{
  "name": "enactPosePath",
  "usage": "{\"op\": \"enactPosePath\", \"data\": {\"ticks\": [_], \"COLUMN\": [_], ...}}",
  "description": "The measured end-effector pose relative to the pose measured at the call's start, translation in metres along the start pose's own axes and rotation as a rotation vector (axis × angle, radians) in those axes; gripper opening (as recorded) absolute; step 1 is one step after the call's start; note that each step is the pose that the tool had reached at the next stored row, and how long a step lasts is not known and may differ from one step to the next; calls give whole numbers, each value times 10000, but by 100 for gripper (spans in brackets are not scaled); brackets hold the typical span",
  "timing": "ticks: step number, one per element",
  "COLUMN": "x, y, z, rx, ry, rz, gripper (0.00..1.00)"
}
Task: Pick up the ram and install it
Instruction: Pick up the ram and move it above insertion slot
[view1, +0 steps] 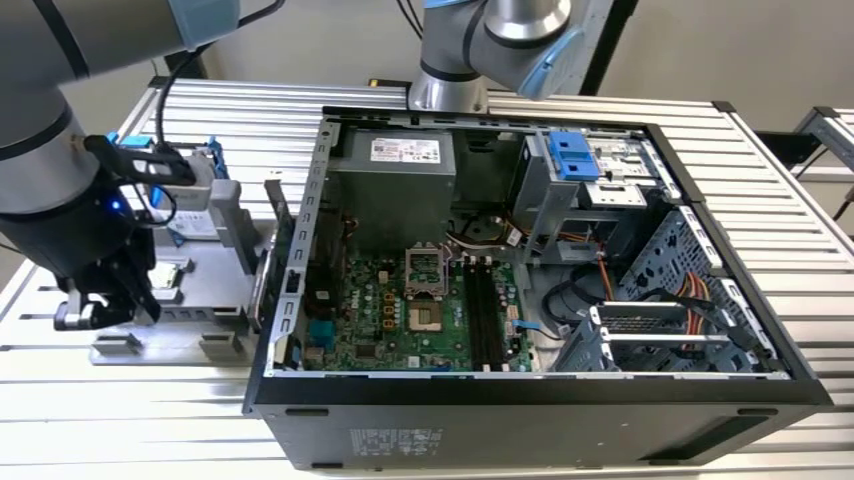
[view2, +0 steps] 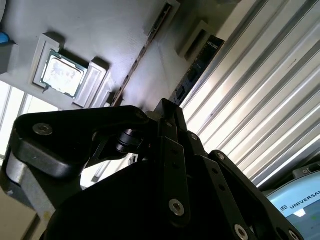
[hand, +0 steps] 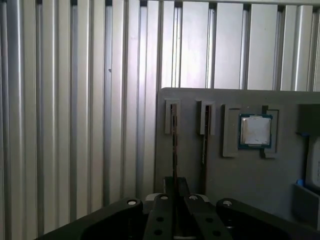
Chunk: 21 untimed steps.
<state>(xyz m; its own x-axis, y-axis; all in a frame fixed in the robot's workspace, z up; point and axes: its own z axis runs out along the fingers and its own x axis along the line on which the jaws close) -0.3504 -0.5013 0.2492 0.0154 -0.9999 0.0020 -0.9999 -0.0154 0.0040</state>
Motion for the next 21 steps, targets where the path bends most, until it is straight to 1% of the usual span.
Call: {"op": "enactPosePath", "data": {"ticks": [21], "x": [0], "y": [0], "z": [-139], "rx": [0], "ry": [0], "rz": [-1], "gripper": [0]}}
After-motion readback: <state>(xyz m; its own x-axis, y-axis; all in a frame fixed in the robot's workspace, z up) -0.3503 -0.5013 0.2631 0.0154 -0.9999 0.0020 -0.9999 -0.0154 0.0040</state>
